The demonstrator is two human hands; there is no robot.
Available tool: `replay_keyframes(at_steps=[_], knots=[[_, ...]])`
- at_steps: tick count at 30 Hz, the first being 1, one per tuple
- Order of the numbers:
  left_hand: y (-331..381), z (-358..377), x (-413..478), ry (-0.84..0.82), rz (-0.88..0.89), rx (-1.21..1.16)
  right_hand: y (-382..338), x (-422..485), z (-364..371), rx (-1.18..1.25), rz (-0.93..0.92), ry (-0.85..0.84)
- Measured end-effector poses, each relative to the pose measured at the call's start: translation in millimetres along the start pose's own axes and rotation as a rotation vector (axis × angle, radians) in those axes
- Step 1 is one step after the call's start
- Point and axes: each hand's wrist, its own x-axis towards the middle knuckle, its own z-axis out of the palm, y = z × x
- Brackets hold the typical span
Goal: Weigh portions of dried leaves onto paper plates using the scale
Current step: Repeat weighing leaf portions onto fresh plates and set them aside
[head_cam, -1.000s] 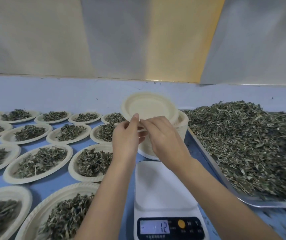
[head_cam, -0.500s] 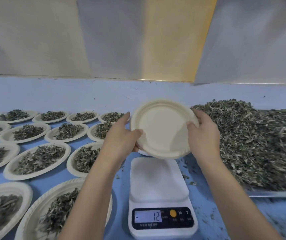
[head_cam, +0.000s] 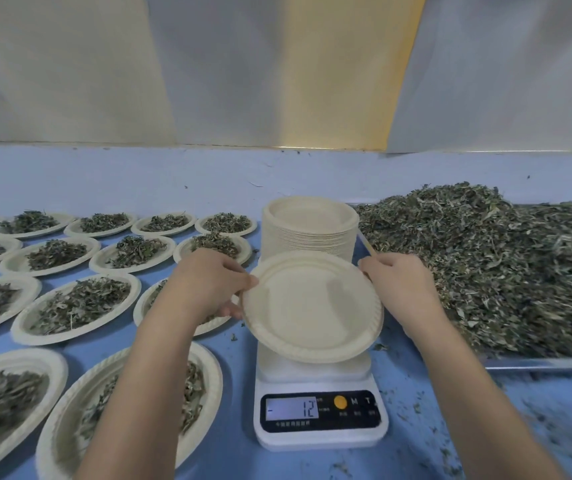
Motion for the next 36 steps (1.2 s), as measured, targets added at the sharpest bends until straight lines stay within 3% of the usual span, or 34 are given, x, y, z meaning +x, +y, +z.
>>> replay_keyframes(at_steps=[6,17,24,29,32,36], knots=[[-7.9,7.8,8.7,-0.102,-0.113,0.067,8.0,-1.7,8.3,-0.119,0.039,-0.077],[-18.6,13.2,16.4,-0.127,-0.225,0.066,20.9,1.1,17.3,-0.15,0.018,-0.086],[-22.7,18.8,22.0,-0.096,-0.177,0.096,25.0,1.9,20.1,-0.166,0.019,-0.068],[-17.7,16.4,17.4,0.091,0.022,0.284,26.1,3.9,15.4,-0.155,0.018,-0.026],[-5.9,22.8,9.9,0.196,0.197,0.264,28.3,6.7,11.0,-0.127,0.007,0.003],[14.4,45.2,2.0,0.12,0.324,0.083,36.7,16.8,0.2,-0.194,-0.035,0.086]])
